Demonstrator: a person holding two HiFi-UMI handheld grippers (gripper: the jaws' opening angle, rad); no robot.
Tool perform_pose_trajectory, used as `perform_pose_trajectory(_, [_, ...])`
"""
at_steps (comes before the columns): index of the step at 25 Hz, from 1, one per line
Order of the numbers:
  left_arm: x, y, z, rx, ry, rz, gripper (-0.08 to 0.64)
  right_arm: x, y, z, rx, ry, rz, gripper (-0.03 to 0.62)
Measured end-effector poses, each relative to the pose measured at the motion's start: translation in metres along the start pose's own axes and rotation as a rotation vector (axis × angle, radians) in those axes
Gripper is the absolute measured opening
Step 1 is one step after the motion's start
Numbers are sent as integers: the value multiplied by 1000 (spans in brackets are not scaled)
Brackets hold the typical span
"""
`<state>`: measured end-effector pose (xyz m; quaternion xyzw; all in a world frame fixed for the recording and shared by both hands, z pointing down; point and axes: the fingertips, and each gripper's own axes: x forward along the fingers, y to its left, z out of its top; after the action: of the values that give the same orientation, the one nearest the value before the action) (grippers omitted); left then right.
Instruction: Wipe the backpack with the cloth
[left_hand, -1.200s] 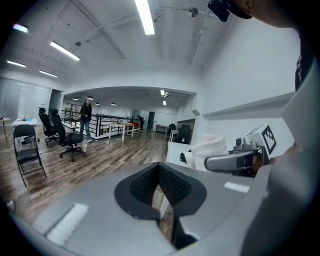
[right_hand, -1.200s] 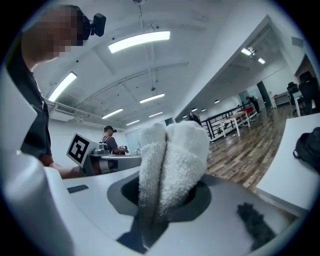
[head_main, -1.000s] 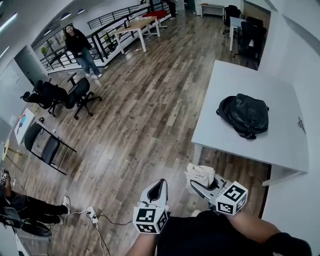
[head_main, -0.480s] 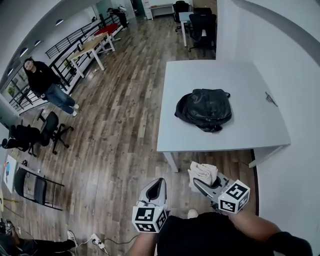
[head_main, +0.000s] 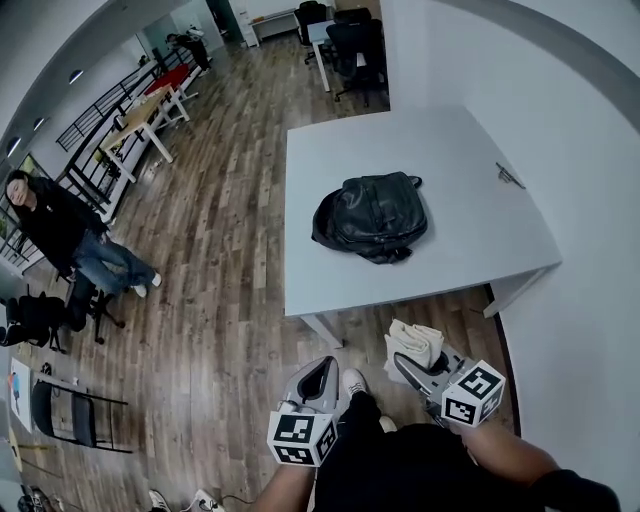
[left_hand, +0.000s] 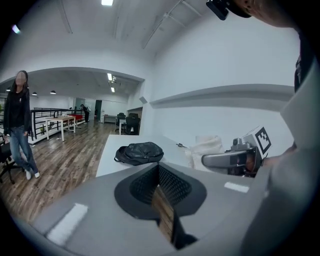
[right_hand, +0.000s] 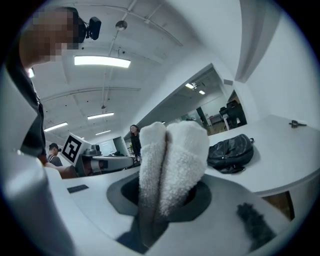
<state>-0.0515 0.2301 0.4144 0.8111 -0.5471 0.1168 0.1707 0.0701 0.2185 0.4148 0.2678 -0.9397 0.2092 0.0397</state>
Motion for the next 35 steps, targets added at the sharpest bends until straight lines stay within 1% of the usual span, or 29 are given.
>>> perform_pose_trajectory(3, [13,-6,-5,6,29,-35,8,-8,-9,-2,14,-12,-36,84])
perform_pose_trajectory(7, [38,-14,-2,-13,41,-86,8,-14,-29,-3,27,-16,-84,84])
perform_pose_trajectory(11, [63,-17,6,18,53,-129,8,-12,-50,5,38,-30,-125,84])
perform_pose_trajectory(15, [89,-11,17,28,56,-157,8,-4,-76,15,49,-29,-165,84])
perform_pose_trajectory(18, [106,-3,24,41,58,-175,8,6,-93,23,49,-19,-190,84])
perform_pose_trajectory(22, [129,15,34,49,57,-180,8,23,-115,34,40,4,-208,84])
perform_pose_trajectory(24, [141,23,36,47,71,-195,8,32,-128,40,35,12,-223,84])
perform_pose_trajectory(28, [169,40,38,67,108,-223,8,51,-158,56,18,12,-263,84])
perform_pose_trajectory(33, [200,60,60,84,79,-243,8,72,-192,79,-15,18,-309,84])
perform_pose_trajectory(35, [212,67,63,101,75,-254,8,79,-204,86,-29,15,-325,84])
